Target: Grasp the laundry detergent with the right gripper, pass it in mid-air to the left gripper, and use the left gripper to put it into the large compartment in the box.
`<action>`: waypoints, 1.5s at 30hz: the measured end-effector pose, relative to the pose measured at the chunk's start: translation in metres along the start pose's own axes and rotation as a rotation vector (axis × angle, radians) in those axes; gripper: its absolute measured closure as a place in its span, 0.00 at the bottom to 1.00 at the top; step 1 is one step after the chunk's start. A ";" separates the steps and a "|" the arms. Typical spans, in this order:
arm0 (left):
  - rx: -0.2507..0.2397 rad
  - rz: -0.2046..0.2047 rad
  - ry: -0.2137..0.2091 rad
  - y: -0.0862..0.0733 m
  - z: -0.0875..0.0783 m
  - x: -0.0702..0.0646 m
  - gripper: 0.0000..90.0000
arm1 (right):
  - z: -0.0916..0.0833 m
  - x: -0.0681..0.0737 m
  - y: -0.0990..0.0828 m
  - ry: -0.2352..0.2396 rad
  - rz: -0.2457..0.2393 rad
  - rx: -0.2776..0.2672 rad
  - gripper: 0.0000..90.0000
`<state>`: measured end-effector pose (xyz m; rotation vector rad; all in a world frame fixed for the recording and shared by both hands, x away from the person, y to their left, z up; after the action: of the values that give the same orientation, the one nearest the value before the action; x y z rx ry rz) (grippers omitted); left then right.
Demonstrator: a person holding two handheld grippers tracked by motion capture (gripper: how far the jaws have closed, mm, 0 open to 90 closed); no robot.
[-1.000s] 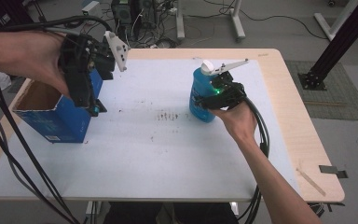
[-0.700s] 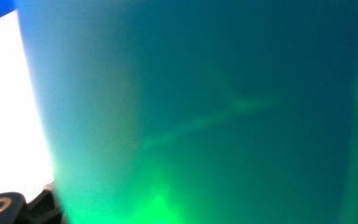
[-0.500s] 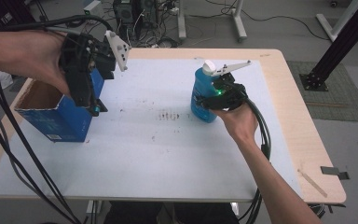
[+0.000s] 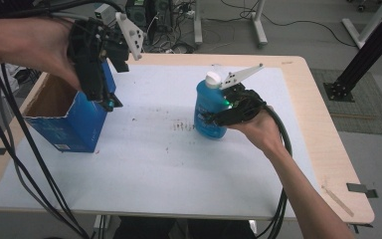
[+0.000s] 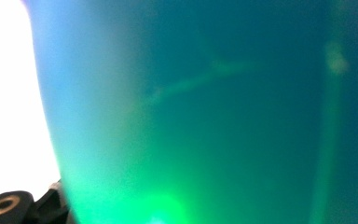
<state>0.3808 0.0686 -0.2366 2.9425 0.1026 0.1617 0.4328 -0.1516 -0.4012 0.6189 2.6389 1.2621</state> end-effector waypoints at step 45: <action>-0.139 -0.035 -0.058 0.056 0.059 -0.008 0.16 | 0.022 0.078 0.060 0.315 -0.308 0.030 0.51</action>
<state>0.3825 0.0025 -0.2842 2.8025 0.1292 0.0756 0.3870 -0.0693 -0.3657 0.0079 2.8575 1.3164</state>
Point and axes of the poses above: each handheld gripper's, and its own axes: z roughly forward along the jaws, y roughly out of its top, x roughly to its left, the point moved 6 cm from there along z, roughly forward along the jaws, and after that the axes turned 2 degrees about -x, right-handed, at the moved point
